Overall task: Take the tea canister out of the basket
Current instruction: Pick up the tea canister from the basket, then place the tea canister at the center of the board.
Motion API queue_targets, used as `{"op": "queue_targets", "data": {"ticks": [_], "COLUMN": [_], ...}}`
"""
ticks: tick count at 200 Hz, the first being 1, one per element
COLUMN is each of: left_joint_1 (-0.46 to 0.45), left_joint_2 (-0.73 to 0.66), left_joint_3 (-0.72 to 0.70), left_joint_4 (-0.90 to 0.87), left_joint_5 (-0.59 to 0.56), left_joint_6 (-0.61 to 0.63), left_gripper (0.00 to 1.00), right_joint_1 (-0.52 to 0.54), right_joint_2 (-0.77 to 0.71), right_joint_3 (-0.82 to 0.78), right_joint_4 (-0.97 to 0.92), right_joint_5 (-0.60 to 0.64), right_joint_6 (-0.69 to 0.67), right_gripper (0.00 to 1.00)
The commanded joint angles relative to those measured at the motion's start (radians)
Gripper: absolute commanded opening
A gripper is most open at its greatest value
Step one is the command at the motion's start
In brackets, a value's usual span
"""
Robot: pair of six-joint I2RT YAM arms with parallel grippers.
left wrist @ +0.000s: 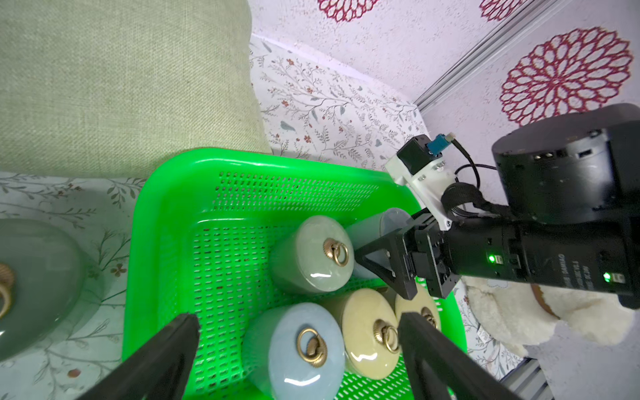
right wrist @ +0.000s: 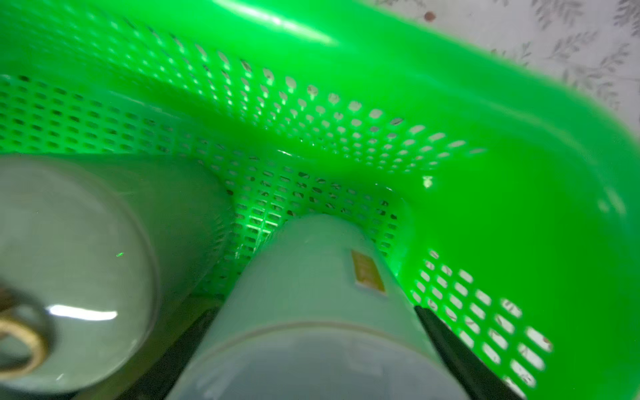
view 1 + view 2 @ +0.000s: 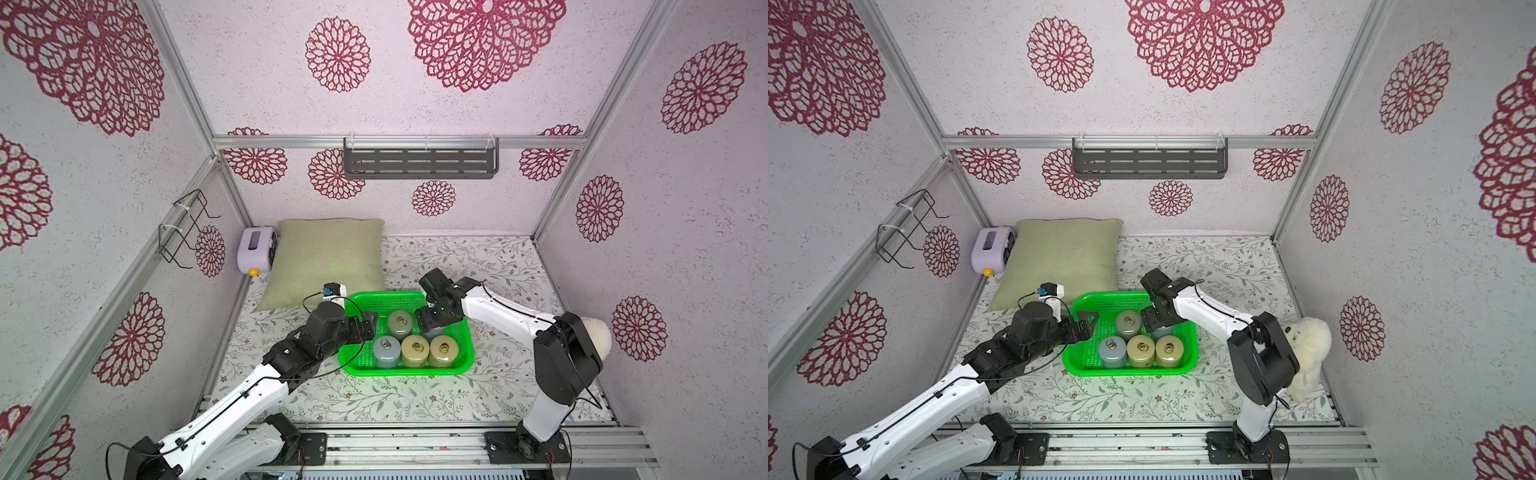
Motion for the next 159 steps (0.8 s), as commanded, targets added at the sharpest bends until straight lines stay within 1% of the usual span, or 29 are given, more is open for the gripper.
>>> {"op": "queue_targets", "data": {"ticks": [1,26,46,93,117,137,159], "left_joint_1": [-0.02,-0.024,-0.025,-0.034,-0.036,-0.038,-0.04], "left_joint_2": [-0.005,0.002,0.007,-0.036,-0.046,-0.05,-0.056], "left_joint_3": [-0.013,-0.036,-0.038,-0.047,-0.053,-0.05,-0.051], "left_joint_4": [0.074,0.093,0.081,0.07,0.068,0.065,0.059], "left_joint_5": [0.017,0.028,0.051,0.044,0.041,0.043,0.036], "left_joint_6": [0.011,0.028,0.041,0.046,0.045,0.044,0.047], "left_gripper": [0.97,0.97,0.97,0.97,0.97,0.97,0.97], "right_joint_1": [-0.017,-0.057,-0.103,-0.306,-0.393,-0.426,-0.435], "right_joint_2": [-0.123,-0.178,-0.236,-0.33,-0.344,-0.344,-0.334], "right_joint_3": [0.074,0.109,0.096,0.002,-0.045,-0.094,-0.162], "right_joint_4": [-0.031,-0.068,-0.071,-0.069,-0.073,-0.051,-0.003], "right_joint_5": [0.033,0.064,0.095,0.066,0.042,0.066,0.048], "right_joint_6": [0.025,0.032,0.043,0.035,0.022,0.02,0.036], "right_gripper": [0.69,0.69,0.7,0.7,0.7,0.7,0.7]}}
